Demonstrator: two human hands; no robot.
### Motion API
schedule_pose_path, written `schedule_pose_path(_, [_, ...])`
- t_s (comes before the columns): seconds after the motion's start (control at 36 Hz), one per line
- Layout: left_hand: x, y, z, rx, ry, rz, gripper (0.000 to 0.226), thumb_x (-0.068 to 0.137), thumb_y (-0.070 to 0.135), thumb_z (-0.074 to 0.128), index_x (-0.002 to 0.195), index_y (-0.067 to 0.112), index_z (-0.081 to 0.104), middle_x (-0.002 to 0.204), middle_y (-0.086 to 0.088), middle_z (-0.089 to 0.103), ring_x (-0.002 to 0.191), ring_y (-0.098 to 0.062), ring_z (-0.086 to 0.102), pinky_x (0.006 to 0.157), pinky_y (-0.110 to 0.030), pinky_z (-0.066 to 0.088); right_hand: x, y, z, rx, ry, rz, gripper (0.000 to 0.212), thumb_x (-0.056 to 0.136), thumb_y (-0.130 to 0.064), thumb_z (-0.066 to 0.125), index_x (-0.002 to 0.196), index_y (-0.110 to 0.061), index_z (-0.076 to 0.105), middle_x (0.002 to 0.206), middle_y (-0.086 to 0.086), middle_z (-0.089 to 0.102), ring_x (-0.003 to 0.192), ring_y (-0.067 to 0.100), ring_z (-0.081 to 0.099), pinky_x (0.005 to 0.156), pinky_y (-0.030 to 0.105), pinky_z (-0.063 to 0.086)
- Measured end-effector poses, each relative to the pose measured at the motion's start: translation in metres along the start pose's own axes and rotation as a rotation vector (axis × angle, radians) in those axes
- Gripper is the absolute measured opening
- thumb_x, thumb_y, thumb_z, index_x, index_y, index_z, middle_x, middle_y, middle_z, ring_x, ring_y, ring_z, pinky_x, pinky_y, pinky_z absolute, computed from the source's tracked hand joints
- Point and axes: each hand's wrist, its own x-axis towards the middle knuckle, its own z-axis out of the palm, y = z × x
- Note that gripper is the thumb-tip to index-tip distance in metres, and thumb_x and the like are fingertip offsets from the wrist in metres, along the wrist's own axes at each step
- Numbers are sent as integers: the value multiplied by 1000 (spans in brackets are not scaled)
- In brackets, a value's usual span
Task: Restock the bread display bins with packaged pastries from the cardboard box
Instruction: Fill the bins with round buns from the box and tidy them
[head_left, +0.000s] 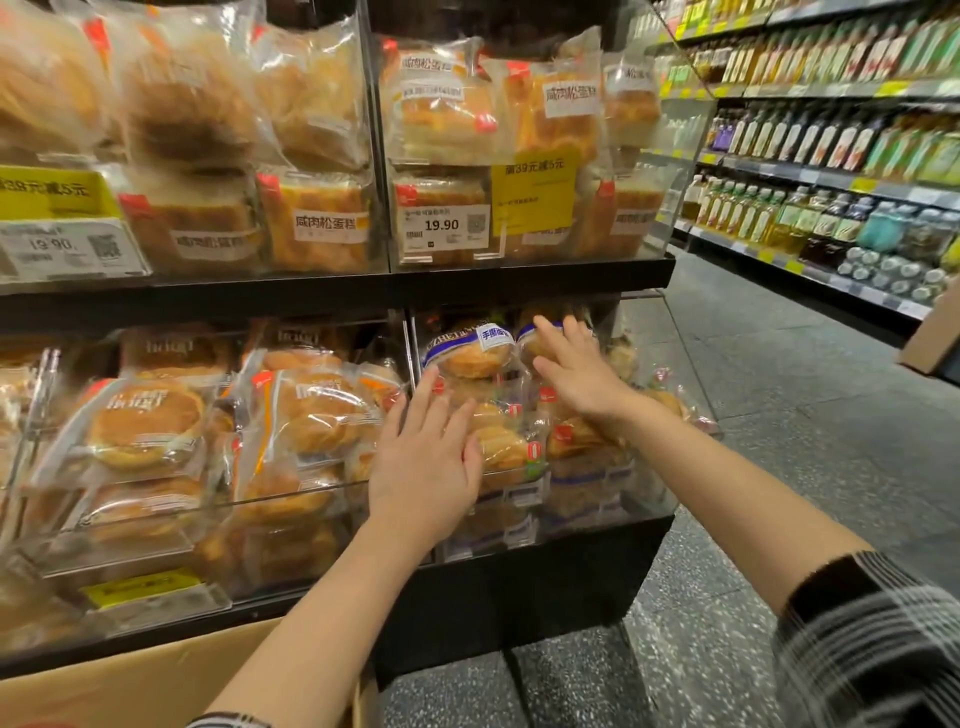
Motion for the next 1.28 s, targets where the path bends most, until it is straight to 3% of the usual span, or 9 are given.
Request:
schedule_pose_path(0.17, [1, -2, -5, -14, -34, 36, 64, 93, 42, 10, 137, 19, 52, 143, -1, 49, 147, -20, 14, 118, -45, 21, -4, 4, -7, -36, -4, -16, 58, 103, -25, 39, 153, -30, 10, 161, 10, -1, 148, 27, -9, 118, 40, -1])
schedule_pose_path(0.31, [3, 0, -19, 17, -207, 46, 55, 100, 42, 12, 147, 23, 34, 153, 1, 35, 148, -18, 7, 120, -43, 6, -32, -13, -7, 76, 258, 22, 58, 97, -9, 47, 150, -21, 28, 159, 7, 20, 148, 23, 11, 119, 38, 10])
schedule_pose_path(0.39, [10, 1, -34, 155, -326, 112, 52, 101, 42, 14, 147, 23, 30, 150, 0, 36, 145, -20, 18, 119, -48, -3, -64, -29, -9, 289, 372, 38, 39, 96, -6, 46, 132, -15, 52, 132, 1, 53, 126, 16, 46, 105, 30, 37])
schedule_pose_path(0.53, [17, -11, -62, 51, -288, 219, 47, 102, 41, 27, 142, 21, 41, 148, 2, 42, 142, -15, 25, 116, -42, -12, -103, -55, -8, 515, 384, -14, 24, 96, -7, 48, 109, -26, 54, 94, -11, 61, 81, 1, 58, 74, 17, 51])
schedule_pose_path(0.64, [-9, -36, -91, -333, -170, 257, 40, 98, 29, 47, 135, 17, 50, 139, -1, 51, 133, -15, 40, 119, -43, 18, -121, -82, -3, 657, 174, 13, 28, 95, -4, 48, 117, -21, 50, 79, 0, 67, 64, 3, 62, 57, 17, 50])
schedule_pose_path(0.72, [-50, -71, -108, -466, -182, 232, 42, 94, 37, 42, 128, 18, 55, 125, -1, 60, 115, -15, 55, 96, -36, 48, -131, -108, 9, 692, -54, 20, 26, 94, -3, 48, 118, -13, 54, 85, 12, 69, 60, 10, 61, 48, 19, 49])
schedule_pose_path(0.86, [-125, -122, -132, -362, -462, 38, 31, 97, 27, 52, 128, 29, 54, 111, 18, 59, 92, 8, 53, 79, -9, 40, -143, -154, 57, 684, -271, -49, 21, 95, -2, 48, 114, -4, 57, 82, 13, 65, 59, 14, 59, 49, 23, 50])
schedule_pose_path(1.0, [-204, -175, -128, -261, -803, -192, 22, 99, 28, 48, 117, 32, 61, 103, 19, 60, 74, 13, 52, 71, -10, 38, -157, -198, 132, 612, -476, -91, 20, 96, -5, 46, 111, -8, 60, 81, 6, 65, 63, 11, 60, 56, 24, 51])
schedule_pose_path(1.28, [-322, -236, -63, -265, -1056, -427, 30, 96, 20, 51, 124, 18, 62, 123, 1, 63, 113, -15, 56, 91, -21, 40, -194, -193, 259, 86, -827, -321, 23, 98, -15, 49, 117, -16, 61, 112, 0, 61, 101, 14, 57, 82, 20, 47])
